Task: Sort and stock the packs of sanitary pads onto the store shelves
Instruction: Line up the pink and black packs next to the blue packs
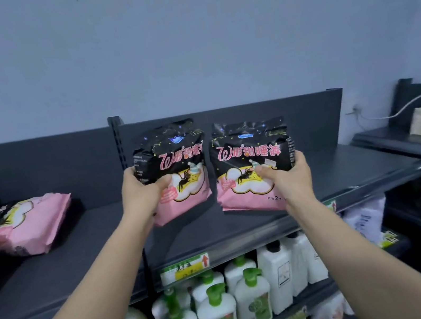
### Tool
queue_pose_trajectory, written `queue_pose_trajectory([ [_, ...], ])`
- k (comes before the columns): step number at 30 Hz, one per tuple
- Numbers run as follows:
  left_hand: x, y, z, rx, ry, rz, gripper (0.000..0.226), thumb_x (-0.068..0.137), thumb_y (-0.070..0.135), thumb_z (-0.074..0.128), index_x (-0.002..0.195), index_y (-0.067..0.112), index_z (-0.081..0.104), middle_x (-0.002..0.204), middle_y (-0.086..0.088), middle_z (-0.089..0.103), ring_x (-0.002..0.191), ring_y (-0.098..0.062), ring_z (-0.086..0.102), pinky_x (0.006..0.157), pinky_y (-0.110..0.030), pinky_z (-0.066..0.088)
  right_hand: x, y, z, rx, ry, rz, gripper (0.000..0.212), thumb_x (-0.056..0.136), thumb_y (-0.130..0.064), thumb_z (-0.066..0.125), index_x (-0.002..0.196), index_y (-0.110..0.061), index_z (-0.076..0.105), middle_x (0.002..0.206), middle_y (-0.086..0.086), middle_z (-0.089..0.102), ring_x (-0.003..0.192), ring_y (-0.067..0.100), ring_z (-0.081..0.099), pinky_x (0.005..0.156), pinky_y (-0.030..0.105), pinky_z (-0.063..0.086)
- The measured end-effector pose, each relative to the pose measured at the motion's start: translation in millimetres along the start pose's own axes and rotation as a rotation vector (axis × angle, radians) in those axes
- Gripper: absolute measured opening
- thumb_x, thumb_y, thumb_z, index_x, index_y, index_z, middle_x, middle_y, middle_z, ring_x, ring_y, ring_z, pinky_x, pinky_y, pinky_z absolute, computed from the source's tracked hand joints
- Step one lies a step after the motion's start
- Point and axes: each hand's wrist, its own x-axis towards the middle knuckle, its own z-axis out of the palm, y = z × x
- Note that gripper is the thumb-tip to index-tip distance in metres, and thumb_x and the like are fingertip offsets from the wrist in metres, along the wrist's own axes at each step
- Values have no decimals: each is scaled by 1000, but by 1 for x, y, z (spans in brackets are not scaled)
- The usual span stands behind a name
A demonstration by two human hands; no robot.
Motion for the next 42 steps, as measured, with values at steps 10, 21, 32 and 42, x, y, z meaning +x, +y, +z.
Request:
queue_pose_trajectory([
  [10, -66, -2, 191, -88, -230, -49, 47, 76, 4, 78, 107, 21, 48, 107, 0, 66, 102, -25, 65, 94, -47, 51, 60, -13, -200, -69, 169, -27, 46, 61, -8, 90, 88, -26, 57, 94, -1, 72, 90, 23, 70, 86, 45, 57],
  [21, -156, -10, 394, -154, -421, -67, 48, 78, 3, 76, 114, 17, 48, 107, -3, 65, 96, -21, 64, 88, -37, 51, 108, -24, -407, -212, 286, -35, 44, 62, -10, 90, 90, -26, 60, 96, -4, 72, 90, 20, 69, 85, 42, 56],
  [32, -199, -8, 554, -236, -618, -134, 46, 79, -2, 74, 113, 16, 48, 96, 2, 64, 81, -14, 64, 67, -29, 52, 161, -13, -543, -253, 454, 10, 45, 56, -19, 92, 92, -28, 66, 91, -7, 75, 87, 21, 72, 84, 48, 57],
  [42, -184, -19, 714, -283, -808, -214, 49, 79, -2, 73, 117, 15, 48, 106, -5, 65, 89, -24, 67, 75, -40, 55, 251, -4, -631, -334, 652, -57, 40, 59, -14, 90, 90, -24, 67, 90, -4, 75, 87, 21, 71, 85, 48, 57],
])
